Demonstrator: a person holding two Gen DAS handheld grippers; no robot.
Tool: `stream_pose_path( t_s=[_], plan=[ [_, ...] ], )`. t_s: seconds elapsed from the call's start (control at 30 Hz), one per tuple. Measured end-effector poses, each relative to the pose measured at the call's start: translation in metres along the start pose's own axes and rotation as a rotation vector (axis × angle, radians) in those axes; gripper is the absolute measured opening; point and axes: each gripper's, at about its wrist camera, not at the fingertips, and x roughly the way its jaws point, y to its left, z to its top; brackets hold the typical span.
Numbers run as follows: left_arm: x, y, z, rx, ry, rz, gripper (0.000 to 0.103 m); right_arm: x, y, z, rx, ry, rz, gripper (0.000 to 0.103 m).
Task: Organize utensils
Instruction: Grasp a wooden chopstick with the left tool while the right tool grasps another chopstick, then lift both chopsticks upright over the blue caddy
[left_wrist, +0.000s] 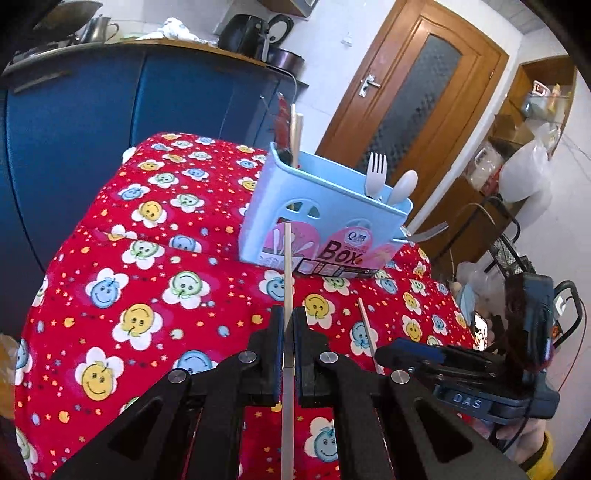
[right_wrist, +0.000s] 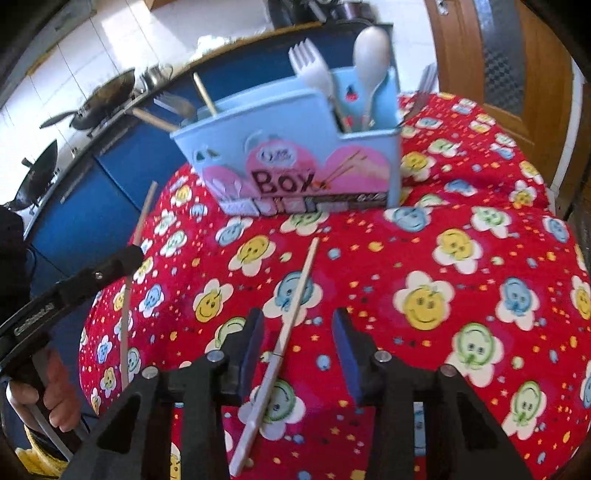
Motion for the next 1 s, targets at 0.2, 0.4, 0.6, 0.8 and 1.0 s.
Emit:
stream_pose_path(
  t_s=[0.2,0.4,0.6,0.8,1.0],
  plan=[
    [-0.003,0.007,-0.003,-0.013,-0.021,0.001,0.005,0.016,0.008,0.009,-0.022,0.082,-0.036,0.04],
    [-0.006,0.006,-0.003,-0.002,-0.041,-0.008,0.005,0.026,0.015,0.019,-0.057,0.125,-0.066,0.04],
    [-0.009,0.001,-0.002,-0.001,-0.049,-0.034,0.004,0.034,0.01,0.026,-0.064,0.136,-0.099,0.013],
    [-0.012,-0.007,-0.002,0.009,-0.057,-0.052,0.004,0.03,-0.013,0.025,0.021,0.102,0.024,0.007],
    [-0.016,-0.016,-0.001,0.016,-0.076,-0.071,0.004,0.013,-0.031,0.015,0.092,0.036,0.122,0.006]
  ],
)
